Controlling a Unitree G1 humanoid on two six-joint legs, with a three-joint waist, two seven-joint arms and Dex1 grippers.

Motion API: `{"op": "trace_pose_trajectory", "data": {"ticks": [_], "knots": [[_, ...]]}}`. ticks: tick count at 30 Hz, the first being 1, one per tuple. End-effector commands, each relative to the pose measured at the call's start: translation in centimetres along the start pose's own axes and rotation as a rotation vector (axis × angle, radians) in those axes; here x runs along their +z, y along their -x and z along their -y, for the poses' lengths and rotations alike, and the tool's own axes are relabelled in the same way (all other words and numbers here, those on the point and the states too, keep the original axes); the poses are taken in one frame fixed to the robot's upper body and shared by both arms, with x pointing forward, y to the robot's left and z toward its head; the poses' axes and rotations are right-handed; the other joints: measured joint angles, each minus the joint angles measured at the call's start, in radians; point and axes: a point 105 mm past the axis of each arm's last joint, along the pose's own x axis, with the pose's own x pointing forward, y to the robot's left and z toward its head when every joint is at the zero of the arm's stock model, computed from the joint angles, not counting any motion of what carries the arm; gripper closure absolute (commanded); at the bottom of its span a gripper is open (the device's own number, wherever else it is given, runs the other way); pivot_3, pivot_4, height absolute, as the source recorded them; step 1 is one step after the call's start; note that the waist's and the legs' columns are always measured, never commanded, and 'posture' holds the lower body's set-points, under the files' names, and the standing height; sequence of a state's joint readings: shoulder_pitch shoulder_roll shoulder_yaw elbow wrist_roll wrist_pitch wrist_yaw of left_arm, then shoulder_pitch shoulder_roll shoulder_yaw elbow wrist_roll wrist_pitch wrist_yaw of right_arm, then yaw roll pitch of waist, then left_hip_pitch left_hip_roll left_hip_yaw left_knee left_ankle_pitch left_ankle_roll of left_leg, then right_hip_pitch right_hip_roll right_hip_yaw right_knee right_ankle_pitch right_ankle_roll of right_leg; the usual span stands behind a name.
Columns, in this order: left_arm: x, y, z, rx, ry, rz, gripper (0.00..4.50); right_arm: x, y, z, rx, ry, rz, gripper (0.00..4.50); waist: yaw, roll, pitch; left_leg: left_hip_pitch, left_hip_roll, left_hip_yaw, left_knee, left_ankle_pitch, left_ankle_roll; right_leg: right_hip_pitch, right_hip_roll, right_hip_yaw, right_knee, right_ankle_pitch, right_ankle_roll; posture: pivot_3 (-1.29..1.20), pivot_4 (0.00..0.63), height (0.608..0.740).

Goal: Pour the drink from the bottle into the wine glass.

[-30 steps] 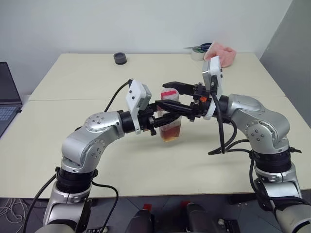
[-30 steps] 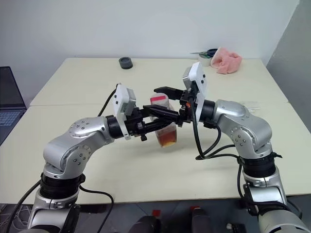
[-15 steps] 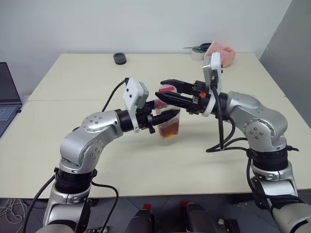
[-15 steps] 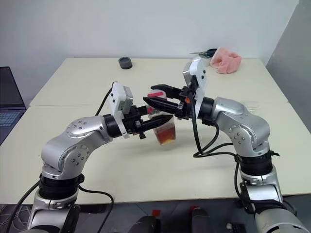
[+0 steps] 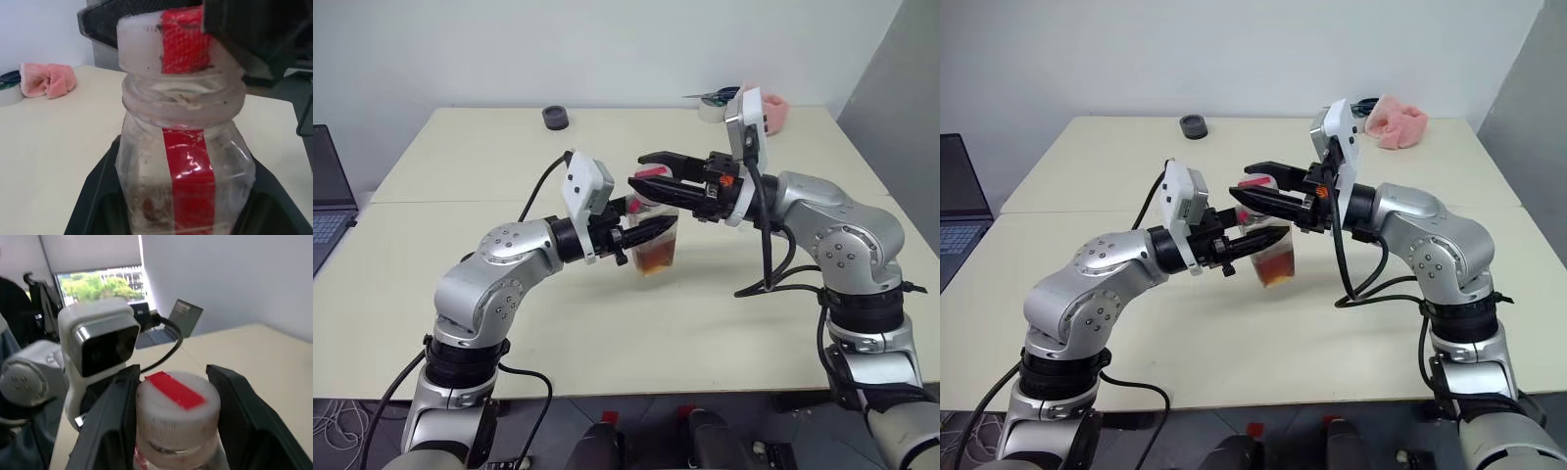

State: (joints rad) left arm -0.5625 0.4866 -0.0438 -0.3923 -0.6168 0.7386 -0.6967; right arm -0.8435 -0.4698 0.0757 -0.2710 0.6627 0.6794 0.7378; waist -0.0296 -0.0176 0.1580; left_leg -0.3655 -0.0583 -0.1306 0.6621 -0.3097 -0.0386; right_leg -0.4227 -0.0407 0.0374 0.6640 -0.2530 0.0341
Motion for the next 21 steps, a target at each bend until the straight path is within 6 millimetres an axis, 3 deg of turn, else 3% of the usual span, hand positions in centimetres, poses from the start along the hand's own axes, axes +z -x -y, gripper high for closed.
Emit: {"op": "trace_pose_trajectory", "data": {"ticks": [1, 3, 5, 10, 14, 18, 21], "knots": [[0.8, 0.0, 0.7, -0.037, -0.029, 0.025, 2.58, 2.6, 0.5, 1.3, -0.077, 0.061, 0.092, 2.65, -0.001, -0.001, 0.000, 0.000, 0.000, 0.000, 0.000, 0.000, 0.000, 0.000, 0.000, 0.000, 0.000, 0.000, 0.000, 0.00, 0.150, 0.740], [0.8, 0.0, 0.8, -0.038, -0.030, 0.025, 2.58, 3.1, 0.5, 2.1, -0.099, -0.097, 0.139, 2.65, -0.006, 0.000, 0.000, 0.000, 0.001, 0.000, 0.000, 0.000, 0.000, 0.000, 0.000, 0.001, 0.001, 0.000, 0.000, 0.00, 0.150, 0.740], [0.9, 0.0, 0.7, -0.039, -0.031, 0.025, 2.58, 3.1, 0.6, 2.1, -0.097, -0.142, 0.137, 2.65, -0.004, 0.000, 0.000, 0.001, 0.001, 0.000, 0.000, 0.000, 0.000, -0.001, 0.001, 0.001, 0.002, 0.000, 0.000, 0.00, 0.150, 0.740], [0.9, 0.0, 0.7, -0.036, -0.032, 0.026, 2.58, 2.2, 1.0, 1.6, -0.114, -0.065, 0.091, 2.65, 0.000, 0.000, 0.000, 0.000, 0.000, 0.000, 0.000, 0.000, 0.000, 0.000, 0.000, 0.000, 0.000, 0.000, 0.000, 0.00, 0.150, 0.740], [0.9, 0.1, 0.8, -0.034, -0.031, 0.024, 2.58, 0.6, 2.8, 3.4, -0.252, 0.016, 0.044, 2.65, 0.001, 0.000, 0.000, 0.000, 0.000, 0.000, 0.000, 0.000, 0.000, 0.000, 0.000, 0.000, 0.000, 0.000, 0.000, 0.00, 0.150, 0.740], [0.9, 0.3, 0.7, -0.026, -0.031, 0.023, 2.58, -3.1, 7.3, 6.0, -0.529, 0.085, -0.062, 2.65, 0.003, 0.000, 0.000, 0.000, 0.000, 0.000, 0.000, 0.000, 0.000, 0.001, 0.000, 0.000, -0.001, 0.000, 0.000, 0.00, 0.150, 0.740], [0.8, 0.4, 0.7, -0.022, -0.030, 0.023, 2.58, -8.0, 12.2, 7.1, -0.814, 0.149, -0.223, 2.65, 0.005, -0.001, 0.000, 0.000, 0.000, 0.000, 0.000, 0.000, 0.000, 0.001, 0.000, 0.000, 0.000, 0.000, 0.000, 0.00, 0.150, 0.740]]}}
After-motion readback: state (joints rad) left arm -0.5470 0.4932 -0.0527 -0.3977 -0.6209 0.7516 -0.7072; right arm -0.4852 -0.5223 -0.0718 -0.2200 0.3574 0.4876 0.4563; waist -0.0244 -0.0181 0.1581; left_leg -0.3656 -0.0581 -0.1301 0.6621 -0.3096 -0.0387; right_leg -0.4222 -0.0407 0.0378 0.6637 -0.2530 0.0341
